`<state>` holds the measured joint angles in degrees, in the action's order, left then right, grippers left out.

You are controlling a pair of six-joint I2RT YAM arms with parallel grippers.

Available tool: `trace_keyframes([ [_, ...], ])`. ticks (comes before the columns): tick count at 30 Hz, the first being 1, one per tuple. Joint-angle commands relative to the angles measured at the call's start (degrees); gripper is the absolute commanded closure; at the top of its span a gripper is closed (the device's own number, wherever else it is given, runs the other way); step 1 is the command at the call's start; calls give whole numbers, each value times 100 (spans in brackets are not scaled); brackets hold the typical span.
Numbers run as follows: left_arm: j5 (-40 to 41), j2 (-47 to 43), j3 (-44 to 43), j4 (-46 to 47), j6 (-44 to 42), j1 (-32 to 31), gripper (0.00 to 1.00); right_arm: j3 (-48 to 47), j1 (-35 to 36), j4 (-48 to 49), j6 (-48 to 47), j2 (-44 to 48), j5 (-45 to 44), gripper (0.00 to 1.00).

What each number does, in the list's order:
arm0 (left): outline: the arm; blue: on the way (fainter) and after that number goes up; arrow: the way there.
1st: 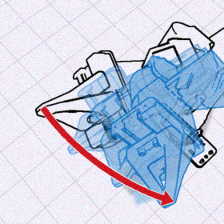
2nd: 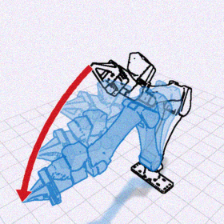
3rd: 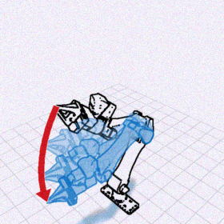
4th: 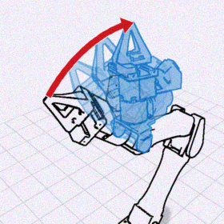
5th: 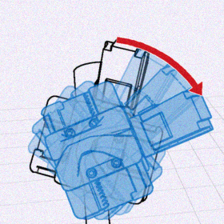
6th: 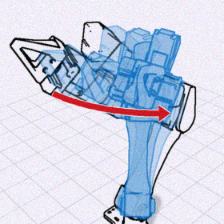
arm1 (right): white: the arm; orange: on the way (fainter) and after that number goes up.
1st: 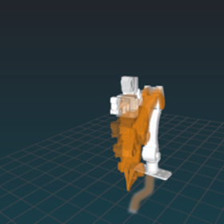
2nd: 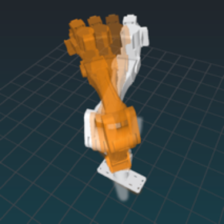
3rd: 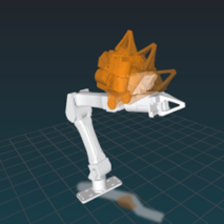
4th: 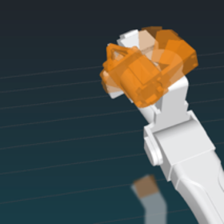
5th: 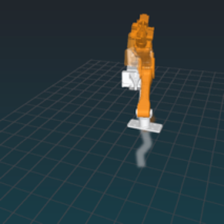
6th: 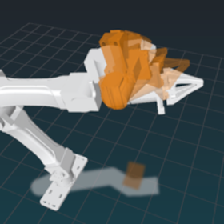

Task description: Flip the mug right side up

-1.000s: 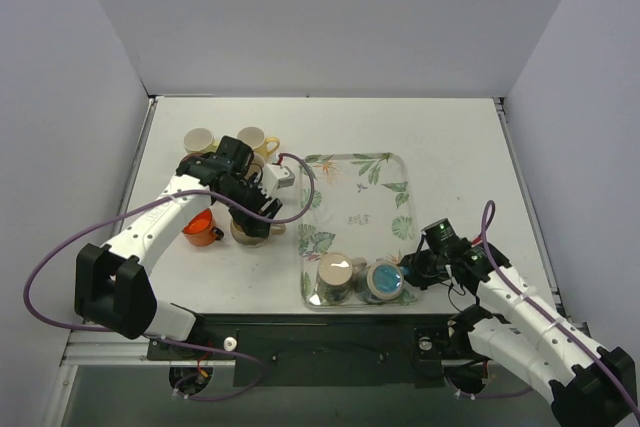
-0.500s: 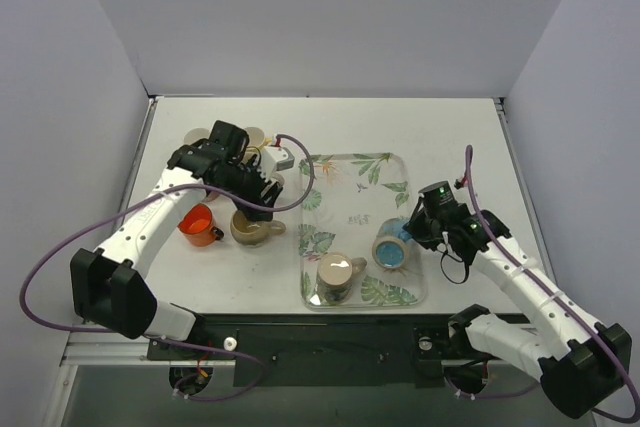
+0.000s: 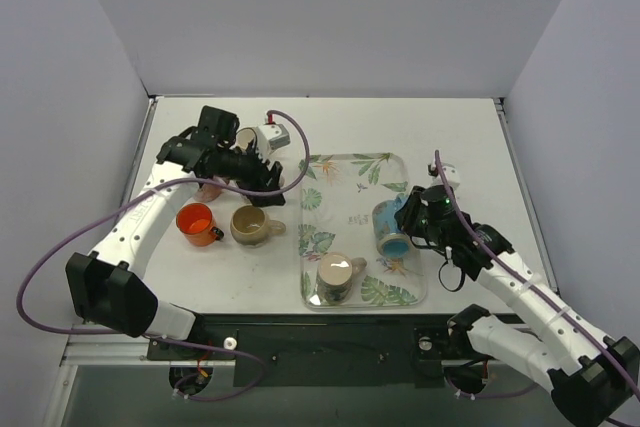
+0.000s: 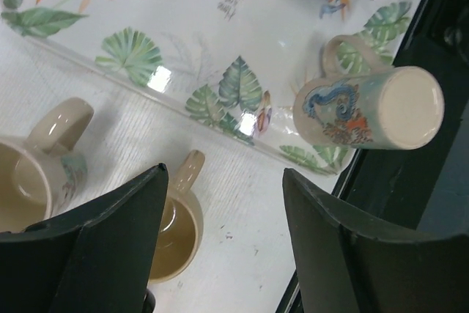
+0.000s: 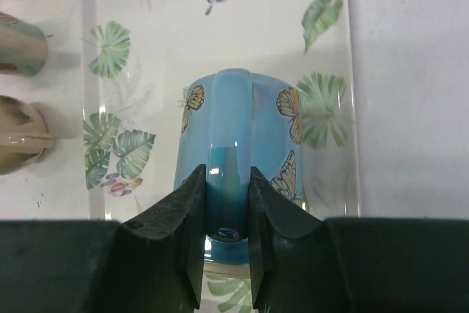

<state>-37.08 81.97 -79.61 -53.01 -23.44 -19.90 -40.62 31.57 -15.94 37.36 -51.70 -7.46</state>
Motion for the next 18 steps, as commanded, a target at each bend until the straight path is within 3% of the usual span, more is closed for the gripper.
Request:
trace_keyframes([
  [1, -1046, -41, -239, 590, 419, 48, 26, 89, 68, 1541, -1002, 476, 227, 100],
  [6, -1731, 29, -248, 1284, 1138, 39, 18, 11, 77, 2209, -1688, 758, 701, 100],
  [11, -1715, 169, -353, 2048, 1650, -365, 14, -411, 86, 2367, -1908, 653, 1265, 100],
  [18, -1943, 784, -1029, 2155, 1966, -848, 12, -701, 95, 2903, -1900, 521, 1687, 100],
])
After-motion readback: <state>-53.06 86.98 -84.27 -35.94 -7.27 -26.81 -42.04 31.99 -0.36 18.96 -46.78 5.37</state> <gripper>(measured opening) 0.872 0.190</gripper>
